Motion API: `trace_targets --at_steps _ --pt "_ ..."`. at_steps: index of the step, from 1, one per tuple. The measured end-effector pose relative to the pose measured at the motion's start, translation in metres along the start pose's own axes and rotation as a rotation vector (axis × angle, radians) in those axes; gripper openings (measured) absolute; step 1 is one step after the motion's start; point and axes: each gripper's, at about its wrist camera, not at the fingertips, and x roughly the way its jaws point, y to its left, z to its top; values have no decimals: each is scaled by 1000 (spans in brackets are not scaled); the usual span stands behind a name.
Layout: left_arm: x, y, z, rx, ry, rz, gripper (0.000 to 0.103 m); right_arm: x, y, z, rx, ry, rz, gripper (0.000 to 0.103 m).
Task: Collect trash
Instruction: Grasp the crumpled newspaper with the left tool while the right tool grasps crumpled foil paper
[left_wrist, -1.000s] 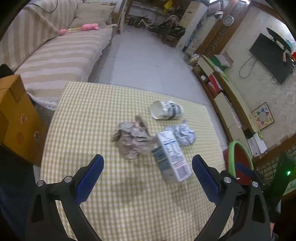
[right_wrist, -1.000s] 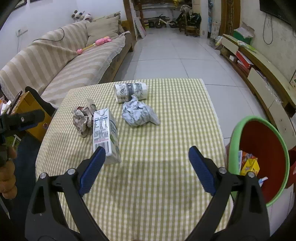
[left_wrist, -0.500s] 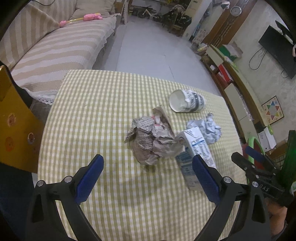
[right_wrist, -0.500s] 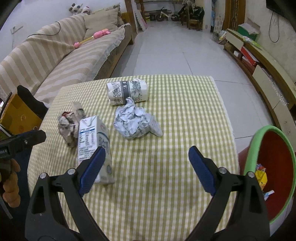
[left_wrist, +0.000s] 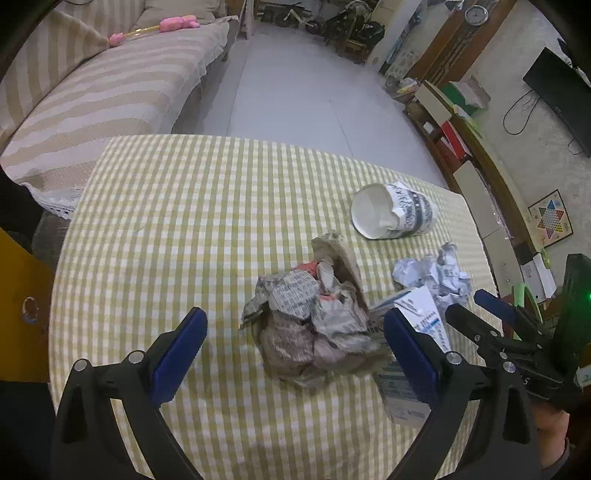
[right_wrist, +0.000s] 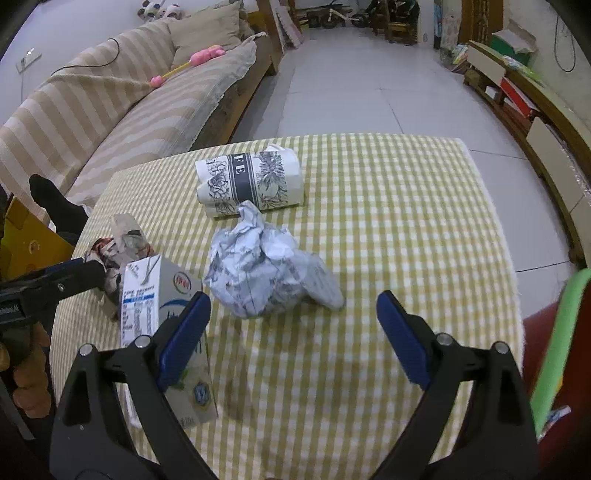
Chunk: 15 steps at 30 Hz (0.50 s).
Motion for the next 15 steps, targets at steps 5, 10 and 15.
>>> trace_targets --at_steps 5,10,15 --pt "13 1 -2 -3 17 -6 91 15 3 2 -4 16 22 89" --pt "19 0 -6 6 23 -39 71 23 9 3 -21 23 18 78" --pt "18 -4 -13 20 18 -47 55 22 10 4 -32 25 21 53"
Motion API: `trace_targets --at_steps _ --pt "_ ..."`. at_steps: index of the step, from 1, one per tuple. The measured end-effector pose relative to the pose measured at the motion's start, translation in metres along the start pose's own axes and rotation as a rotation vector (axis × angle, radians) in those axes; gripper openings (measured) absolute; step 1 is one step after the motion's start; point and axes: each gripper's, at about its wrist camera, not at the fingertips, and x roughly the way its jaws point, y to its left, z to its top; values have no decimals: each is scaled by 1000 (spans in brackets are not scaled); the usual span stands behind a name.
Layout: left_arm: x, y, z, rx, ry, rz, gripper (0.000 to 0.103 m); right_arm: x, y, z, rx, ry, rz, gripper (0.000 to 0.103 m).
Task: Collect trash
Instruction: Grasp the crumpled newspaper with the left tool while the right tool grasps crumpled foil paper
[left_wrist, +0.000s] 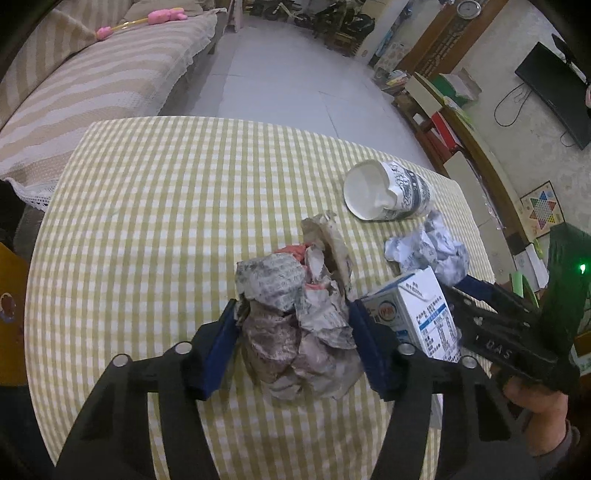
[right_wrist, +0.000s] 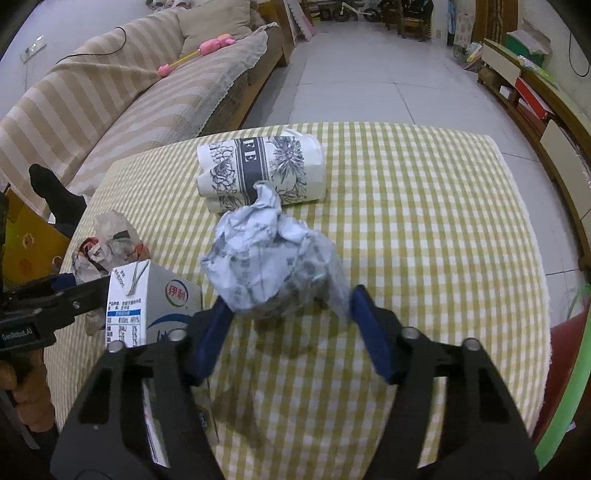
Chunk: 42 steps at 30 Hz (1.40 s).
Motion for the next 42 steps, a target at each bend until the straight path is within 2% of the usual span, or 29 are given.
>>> trace_targets --at_steps 6,21,23,27,28,29,30,33,35,42 --pt "-13 5 -5 -14 -13 7 50 -12 -1 -1 -4 -15 -3 47" --pt "-70 8 -26 -23 -75 19 50 -73 0 -20 17 -93 -2 47" --pt "-78 4 -29 -21 -82 15 50 -80 1 -23 16 -93 3 35" --pt "-94 0 -37 -14 -93 7 50 -91 5 -32 3 -84 -3 35" --pt "-96 -2 -38 -13 -96 5 50 -95 4 -34 6 -88 -12 37" --pt "-98 -7 -39 -12 -100 3 50 -97 3 -36 13 -93 -20 48" --pt "-101 -8 -40 -10 -103 1 50 -98 3 -37 19 -98 -23 52" --pt "-108 -9 -43 -7 -109 -3 50 -99 1 -37 34 -102 -35 60" --pt "-109 -7 -42 -6 -109 -5 50 -98 1 -35 40 -109 -32 69" --pt "-101 2 -37 -23 -100 -7 50 -76 2 -21 75 -96 6 72"
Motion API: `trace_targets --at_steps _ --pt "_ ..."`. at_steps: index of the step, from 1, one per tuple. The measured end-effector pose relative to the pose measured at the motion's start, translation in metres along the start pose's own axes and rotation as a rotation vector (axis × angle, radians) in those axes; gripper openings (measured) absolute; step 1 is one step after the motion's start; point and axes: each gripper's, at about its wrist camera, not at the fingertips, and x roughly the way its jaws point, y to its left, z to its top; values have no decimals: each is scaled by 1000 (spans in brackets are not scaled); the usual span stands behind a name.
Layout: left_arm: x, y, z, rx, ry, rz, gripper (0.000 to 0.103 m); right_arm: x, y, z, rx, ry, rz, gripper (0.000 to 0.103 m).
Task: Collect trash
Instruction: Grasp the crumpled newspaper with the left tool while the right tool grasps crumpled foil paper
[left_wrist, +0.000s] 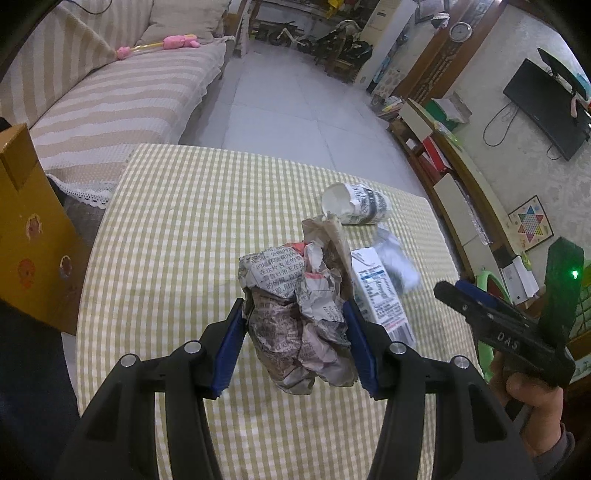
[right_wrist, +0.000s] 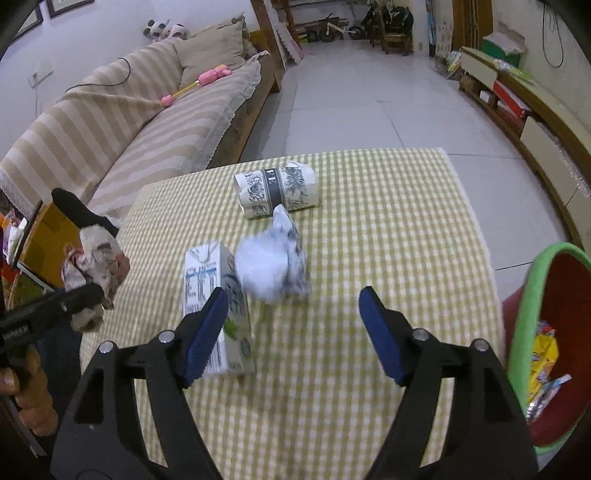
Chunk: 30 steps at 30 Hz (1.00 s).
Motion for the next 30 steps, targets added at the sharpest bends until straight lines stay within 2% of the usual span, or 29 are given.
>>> trace_targets --at_steps 9,12,16,20,22,30 --pt "31 19 5 -33 39 8 50 58 3 12 58 86 67 72" --pt "41 24 7 -41 53 10 50 71 2 10 94 103 125 72" --pt "48 24 9 -45 59 8 50 80 12 8 56 116 134 72" --pt "51 22 10 -39 55 5 50 79 20 8 41 112 159 54" --pt "51 20 11 -37 53 5 50 75 27 9 11 106 141 46" --pt "34 9 9 -21 29 0 50 40 20 10 7 52 114 44"
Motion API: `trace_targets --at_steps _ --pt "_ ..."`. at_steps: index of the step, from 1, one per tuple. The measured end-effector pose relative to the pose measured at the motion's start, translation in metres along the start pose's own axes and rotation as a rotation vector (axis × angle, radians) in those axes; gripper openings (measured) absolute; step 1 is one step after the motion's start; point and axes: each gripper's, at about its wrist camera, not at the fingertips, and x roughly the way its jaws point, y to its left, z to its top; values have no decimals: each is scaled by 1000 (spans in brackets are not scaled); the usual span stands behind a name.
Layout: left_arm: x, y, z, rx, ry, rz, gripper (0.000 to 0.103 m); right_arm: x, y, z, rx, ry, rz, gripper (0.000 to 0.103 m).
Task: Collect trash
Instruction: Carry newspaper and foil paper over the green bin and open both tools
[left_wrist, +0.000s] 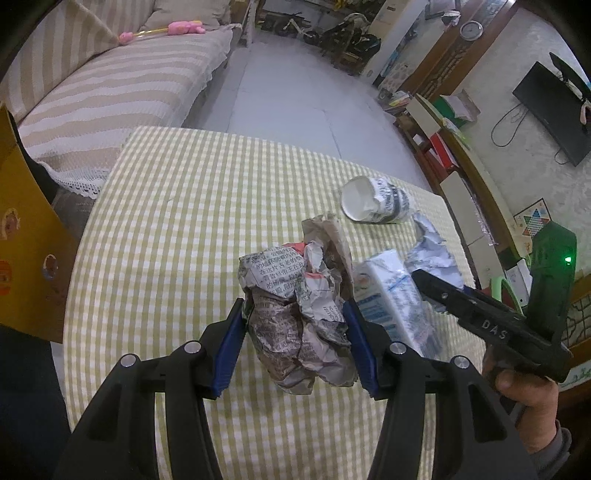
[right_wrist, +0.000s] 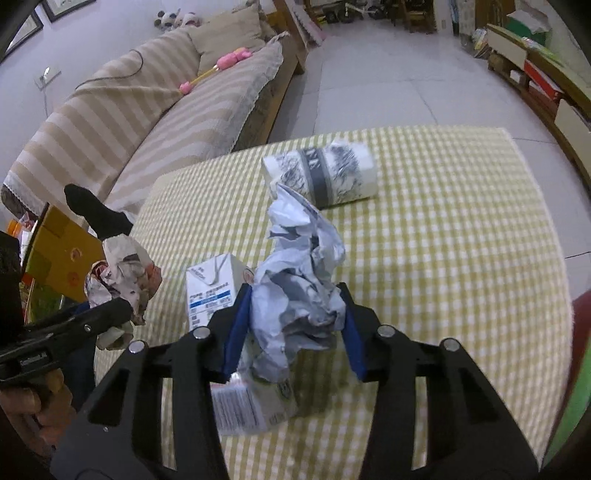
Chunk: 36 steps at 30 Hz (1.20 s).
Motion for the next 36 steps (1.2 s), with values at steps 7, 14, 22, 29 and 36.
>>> trace_targets --at_steps 7,14,22,29,36 --pt "-25 -21 -7 32 -30 -21 50 -52 -8 -12 -10 -56 -34 44" --pt "-52 -56 -13 87 -64 -46 50 -98 -20 -33 6 -98 -71 44" --pt "-70 -91 -23 148 -77 -62 50 -139 -38 -50 41 -150 -99 44" --pt "-69 -129 -27 196 -68 -82 50 -163 -59 -55 82 -186 -125 44" --pt "-56 -172 -23 250 -60 -119 50 -182 -85 -60 116 -206 -156 44"
